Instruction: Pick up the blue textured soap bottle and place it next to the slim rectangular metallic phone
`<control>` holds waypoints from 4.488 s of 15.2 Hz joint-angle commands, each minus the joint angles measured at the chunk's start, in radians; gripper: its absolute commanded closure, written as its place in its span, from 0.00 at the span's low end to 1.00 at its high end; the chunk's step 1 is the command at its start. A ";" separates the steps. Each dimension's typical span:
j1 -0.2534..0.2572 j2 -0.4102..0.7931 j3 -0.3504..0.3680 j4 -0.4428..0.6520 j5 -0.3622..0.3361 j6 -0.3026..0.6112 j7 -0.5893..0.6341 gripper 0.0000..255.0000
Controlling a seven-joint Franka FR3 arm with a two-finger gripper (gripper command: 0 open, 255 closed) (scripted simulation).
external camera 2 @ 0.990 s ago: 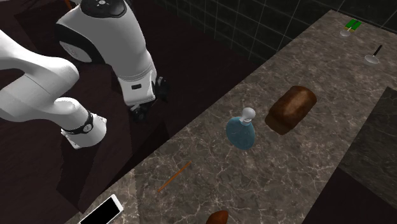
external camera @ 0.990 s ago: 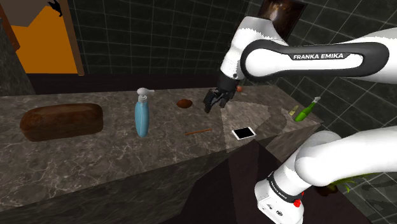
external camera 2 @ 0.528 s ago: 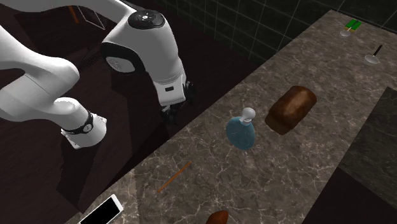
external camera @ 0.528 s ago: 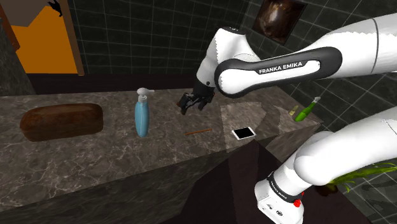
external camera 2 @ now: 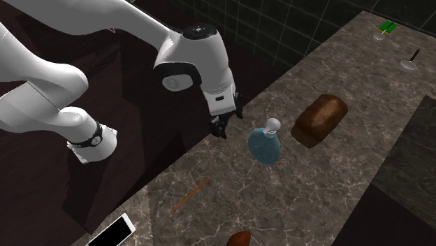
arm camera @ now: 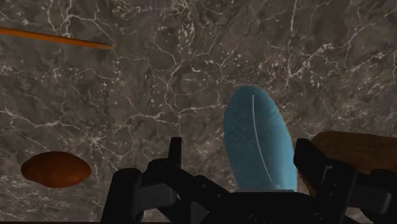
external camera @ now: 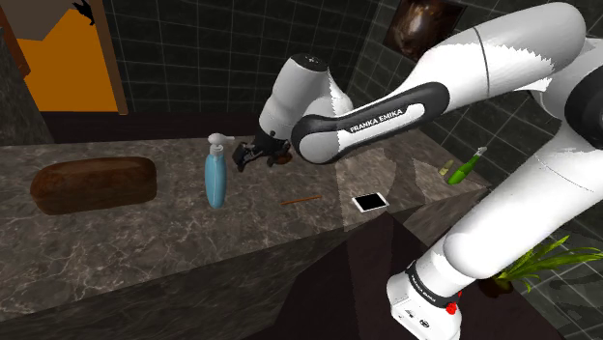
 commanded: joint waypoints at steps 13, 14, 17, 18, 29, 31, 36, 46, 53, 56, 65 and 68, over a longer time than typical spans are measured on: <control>0.162 0.402 -0.132 0.318 -0.531 0.081 0.468 0.00; 0.167 0.416 -0.139 0.325 -0.542 0.086 0.475 0.00; 0.170 0.423 -0.143 0.329 -0.547 0.089 0.479 0.00; 0.170 0.423 -0.143 0.329 -0.547 0.089 0.479 0.00; 0.170 0.423 -0.143 0.329 -0.547 0.089 0.478 1.00; 0.169 0.423 -0.143 0.329 -0.547 0.089 0.478 1.00; 0.155 0.397 -0.122 0.331 -0.513 0.064 0.449 1.00; 0.113 0.315 -0.064 0.354 -0.401 -0.025 0.354 1.00; 0.092 0.266 -0.034 0.385 -0.332 -0.092 0.296 1.00; 0.086 0.247 -0.025 0.402 -0.305 -0.123 0.273 1.00; 0.072 0.201 -0.004 0.467 -0.237 -0.220 0.213 1.00; 0.070 0.189 0.001 0.493 -0.219 -0.255 0.197 1.00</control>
